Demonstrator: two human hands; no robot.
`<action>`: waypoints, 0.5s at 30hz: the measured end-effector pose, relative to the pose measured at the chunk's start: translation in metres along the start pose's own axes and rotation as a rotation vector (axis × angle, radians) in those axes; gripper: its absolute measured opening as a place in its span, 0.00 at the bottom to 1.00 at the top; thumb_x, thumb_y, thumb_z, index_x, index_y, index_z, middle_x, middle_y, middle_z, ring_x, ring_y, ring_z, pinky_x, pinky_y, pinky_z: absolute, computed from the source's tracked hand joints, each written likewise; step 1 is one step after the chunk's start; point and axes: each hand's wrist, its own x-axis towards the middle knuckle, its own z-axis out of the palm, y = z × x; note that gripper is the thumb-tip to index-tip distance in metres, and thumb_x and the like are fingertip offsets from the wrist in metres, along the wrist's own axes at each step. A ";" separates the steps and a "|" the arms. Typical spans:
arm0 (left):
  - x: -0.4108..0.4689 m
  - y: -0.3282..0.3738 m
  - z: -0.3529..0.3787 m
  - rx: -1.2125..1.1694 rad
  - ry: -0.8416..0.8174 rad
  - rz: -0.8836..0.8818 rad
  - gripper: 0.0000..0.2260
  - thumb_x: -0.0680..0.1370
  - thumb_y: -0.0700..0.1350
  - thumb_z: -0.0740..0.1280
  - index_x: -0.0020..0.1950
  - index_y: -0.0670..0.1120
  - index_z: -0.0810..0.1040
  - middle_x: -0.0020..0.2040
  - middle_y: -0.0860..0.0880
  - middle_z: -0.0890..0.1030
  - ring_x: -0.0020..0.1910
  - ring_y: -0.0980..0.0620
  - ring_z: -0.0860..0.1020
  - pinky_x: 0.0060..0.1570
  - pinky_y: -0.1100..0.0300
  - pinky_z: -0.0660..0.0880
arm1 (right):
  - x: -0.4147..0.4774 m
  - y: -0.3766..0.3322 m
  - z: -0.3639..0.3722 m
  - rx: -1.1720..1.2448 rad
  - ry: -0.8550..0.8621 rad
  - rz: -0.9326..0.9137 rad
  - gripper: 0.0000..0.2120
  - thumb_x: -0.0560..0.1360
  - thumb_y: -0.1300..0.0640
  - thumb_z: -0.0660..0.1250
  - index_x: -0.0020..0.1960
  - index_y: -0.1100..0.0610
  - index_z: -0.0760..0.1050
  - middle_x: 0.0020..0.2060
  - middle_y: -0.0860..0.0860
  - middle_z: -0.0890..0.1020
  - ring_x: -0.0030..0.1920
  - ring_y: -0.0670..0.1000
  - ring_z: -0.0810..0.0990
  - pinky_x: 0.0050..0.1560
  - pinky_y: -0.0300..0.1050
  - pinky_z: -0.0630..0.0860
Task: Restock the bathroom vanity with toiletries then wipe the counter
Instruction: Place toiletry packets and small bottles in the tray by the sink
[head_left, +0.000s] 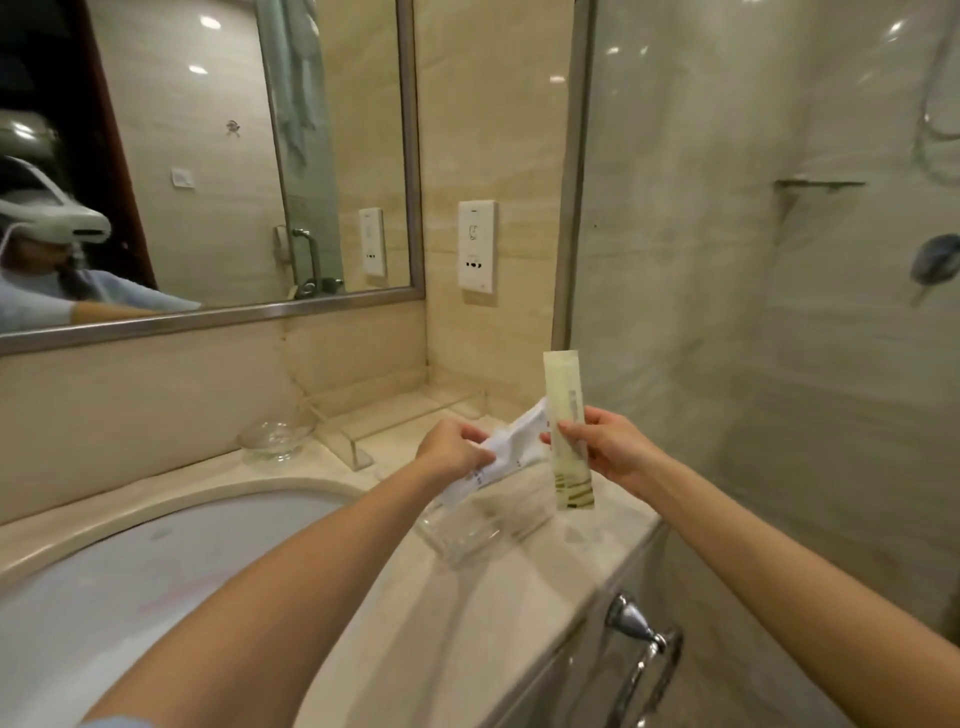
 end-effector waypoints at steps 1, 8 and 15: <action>0.008 -0.004 0.005 0.034 0.004 0.000 0.13 0.71 0.42 0.73 0.55 0.44 0.81 0.45 0.45 0.83 0.41 0.50 0.78 0.47 0.60 0.74 | 0.007 0.001 -0.002 -0.047 0.006 -0.015 0.11 0.77 0.65 0.64 0.59 0.60 0.74 0.45 0.55 0.84 0.46 0.50 0.84 0.48 0.45 0.80; 0.028 -0.033 0.012 0.352 0.082 0.057 0.07 0.71 0.45 0.71 0.47 0.48 0.84 0.45 0.49 0.85 0.44 0.51 0.80 0.40 0.62 0.70 | 0.044 -0.007 0.000 -0.412 -0.053 -0.135 0.15 0.74 0.61 0.69 0.60 0.55 0.76 0.48 0.50 0.83 0.46 0.48 0.83 0.49 0.44 0.77; 0.035 -0.043 -0.002 0.489 0.179 0.048 0.06 0.70 0.50 0.72 0.40 0.48 0.82 0.38 0.51 0.83 0.42 0.52 0.80 0.36 0.61 0.68 | 0.076 -0.011 0.007 -0.956 -0.420 -0.190 0.15 0.76 0.61 0.66 0.63 0.54 0.75 0.51 0.46 0.79 0.50 0.45 0.76 0.52 0.36 0.71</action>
